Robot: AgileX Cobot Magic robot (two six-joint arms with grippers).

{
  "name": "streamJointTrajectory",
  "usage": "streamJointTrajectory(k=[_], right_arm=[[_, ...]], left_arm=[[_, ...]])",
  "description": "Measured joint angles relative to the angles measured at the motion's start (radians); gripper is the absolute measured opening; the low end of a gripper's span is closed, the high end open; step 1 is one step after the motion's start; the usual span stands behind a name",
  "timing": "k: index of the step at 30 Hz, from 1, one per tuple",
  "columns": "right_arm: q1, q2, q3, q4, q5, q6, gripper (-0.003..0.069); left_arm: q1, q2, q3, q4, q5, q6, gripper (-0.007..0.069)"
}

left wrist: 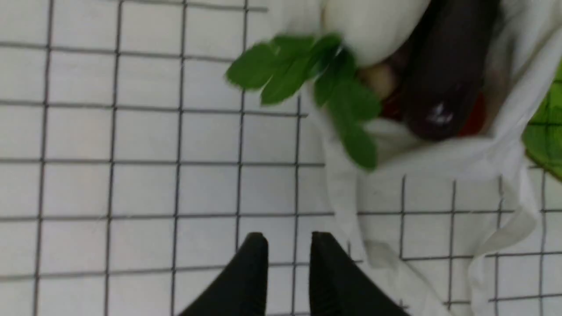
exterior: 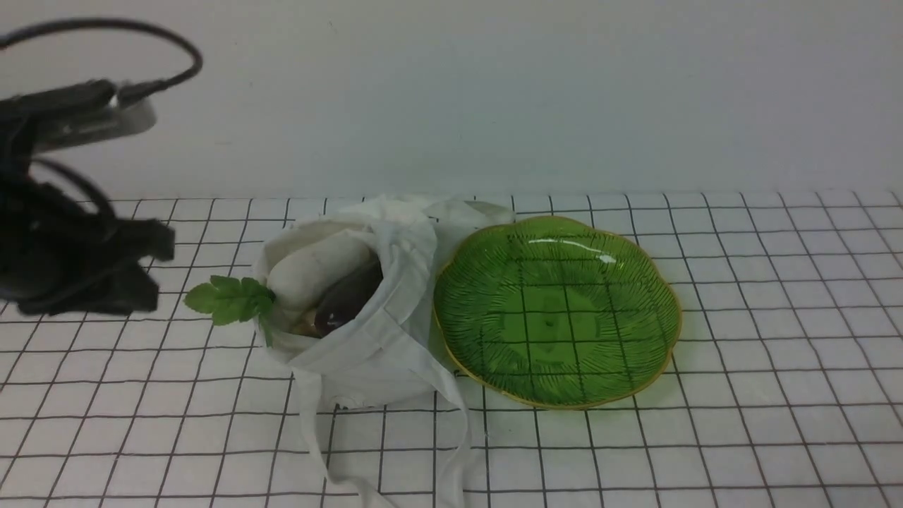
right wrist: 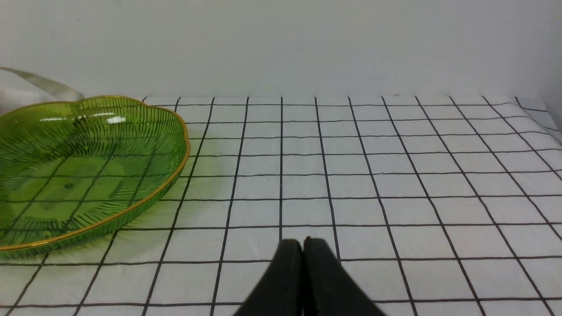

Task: Take vegetables from bag on white checkered tablecloth place on plate.
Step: 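Reach the gripper into the cloth bag toward the vegetables inside, then take the vegetable out of the bag and place it on the dish with the left gripper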

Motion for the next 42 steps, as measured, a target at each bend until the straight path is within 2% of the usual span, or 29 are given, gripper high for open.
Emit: streamJointTrajectory(k=[3, 4, 5, 8, 12, 20, 22, 25, 33, 39, 42], right_arm=[[0.000, 0.000, 0.000, 0.000, 0.000, 0.000, -0.0015], [0.000, 0.000, 0.000, 0.000, 0.000, 0.000, -0.0015], [0.000, 0.000, 0.000, 0.000, 0.000, 0.000, -0.0015], [0.000, 0.000, 0.000, 0.000, 0.000, 0.000, -0.0015], [0.000, 0.000, 0.000, 0.000, 0.000, 0.000, -0.0015], [0.000, 0.000, 0.000, 0.000, 0.000, 0.000, -0.0018], [0.000, 0.000, 0.000, 0.000, 0.000, 0.000, -0.0018], [0.000, 0.000, 0.000, 0.000, 0.000, 0.000, -0.0018], [0.000, 0.000, 0.000, 0.000, 0.000, 0.000, -0.0018], [0.000, 0.000, 0.000, 0.000, 0.000, 0.000, -0.0018], [0.000, 0.000, 0.000, 0.000, 0.000, 0.000, -0.0018]], left_arm=[[-0.061, 0.165, -0.143, -0.034, 0.002, 0.073, 0.0298], [-0.065, 0.175, -0.152, -0.034, 0.002, 0.077, 0.0306], [-0.097, 0.249, -0.216, -0.036, 0.004, 0.101, 0.0368], [-0.154, 0.401, -0.342, -0.030, 0.032, 0.145, 0.0477], [-0.205, 0.569, -0.505, 0.028, 0.089, 0.161, 0.0542], [-0.235, 0.771, -0.660, 0.149, 0.133, 0.165, 0.0537], [-0.236, 0.778, -0.660, 0.155, 0.133, 0.159, 0.0522], [-0.237, 0.784, -0.660, 0.178, 0.133, 0.140, 0.0462], [-0.240, 0.751, -0.694, 0.241, 0.187, 0.102, 0.0461], [-0.240, 0.628, -0.812, 0.232, 0.206, 0.090, 0.0461], [-0.240, 0.556, -0.863, 0.125, 0.209, 0.073, 0.0461]])
